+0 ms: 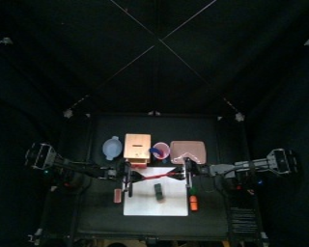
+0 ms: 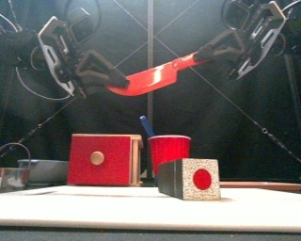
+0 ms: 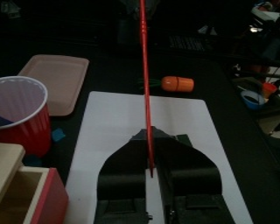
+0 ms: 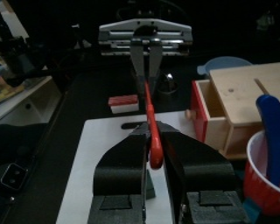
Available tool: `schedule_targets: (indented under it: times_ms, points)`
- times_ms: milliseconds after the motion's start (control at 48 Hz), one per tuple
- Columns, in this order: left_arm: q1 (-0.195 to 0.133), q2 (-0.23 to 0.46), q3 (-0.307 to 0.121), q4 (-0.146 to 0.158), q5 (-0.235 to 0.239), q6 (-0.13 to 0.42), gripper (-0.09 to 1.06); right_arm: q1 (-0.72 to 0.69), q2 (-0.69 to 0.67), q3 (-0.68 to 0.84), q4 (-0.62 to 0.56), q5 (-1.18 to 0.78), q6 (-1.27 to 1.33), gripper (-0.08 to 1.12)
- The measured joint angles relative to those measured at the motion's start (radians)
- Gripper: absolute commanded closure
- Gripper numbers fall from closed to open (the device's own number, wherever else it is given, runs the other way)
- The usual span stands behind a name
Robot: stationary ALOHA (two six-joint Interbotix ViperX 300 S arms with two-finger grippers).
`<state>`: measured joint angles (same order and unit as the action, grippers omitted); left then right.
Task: Place sushi on board then cut the sushi with the knife then place the pieces on the plate
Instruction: Cut the sushi into 4 pieces
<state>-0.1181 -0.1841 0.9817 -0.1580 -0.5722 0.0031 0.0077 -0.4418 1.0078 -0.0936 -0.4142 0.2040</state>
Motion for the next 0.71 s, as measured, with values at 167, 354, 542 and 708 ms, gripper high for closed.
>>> schedule_targets:
  times_ms: [167,354,542,708]
  points:
    - [0.003,0.0,0.0,0.0,0.005,-0.002,0.65,0.011,-0.002,0.0,0.069,0.13,-0.002,0.55]
    - [0.008,0.0,-0.003,0.0,0.003,-0.002,0.65,0.012,-0.002,-0.017,0.091,0.249,-0.003,0.55]
    - [0.002,0.023,-0.006,-0.002,0.003,-0.002,0.65,0.012,-0.002,-0.034,0.087,0.302,-0.003,0.56]
    - [-0.023,0.067,-0.031,-0.002,0.005,-0.006,0.66,0.014,-0.002,-0.034,0.086,0.348,-0.005,0.62]
